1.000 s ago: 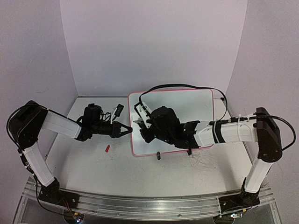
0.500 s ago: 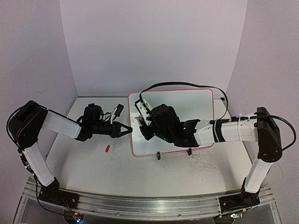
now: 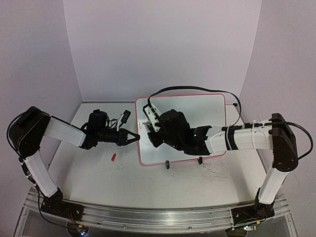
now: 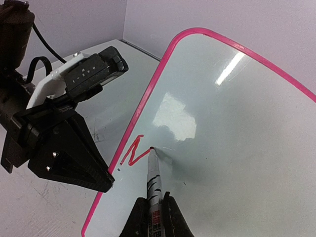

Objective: Write a sentence on the whiteboard

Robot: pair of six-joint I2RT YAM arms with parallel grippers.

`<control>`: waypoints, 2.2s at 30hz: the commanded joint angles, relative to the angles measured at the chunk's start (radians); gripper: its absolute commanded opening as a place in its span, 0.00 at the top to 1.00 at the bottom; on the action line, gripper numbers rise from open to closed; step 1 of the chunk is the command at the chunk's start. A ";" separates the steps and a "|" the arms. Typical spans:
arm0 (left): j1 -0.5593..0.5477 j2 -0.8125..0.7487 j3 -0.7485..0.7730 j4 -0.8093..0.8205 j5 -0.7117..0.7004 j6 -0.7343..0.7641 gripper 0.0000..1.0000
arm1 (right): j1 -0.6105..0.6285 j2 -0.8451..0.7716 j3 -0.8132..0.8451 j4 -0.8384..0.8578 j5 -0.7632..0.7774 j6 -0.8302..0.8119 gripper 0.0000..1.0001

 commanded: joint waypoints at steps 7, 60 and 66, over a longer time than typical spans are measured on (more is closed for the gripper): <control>-0.004 -0.040 0.021 0.010 0.021 0.030 1.00 | -0.018 0.004 0.042 0.008 0.072 -0.014 1.00; -0.004 -0.039 0.027 0.004 0.021 0.033 1.00 | 0.008 -0.033 -0.065 -0.060 -0.009 0.071 1.00; -0.004 -0.038 0.027 0.003 0.022 0.033 1.00 | 0.008 -0.024 -0.048 -0.060 -0.007 0.071 1.00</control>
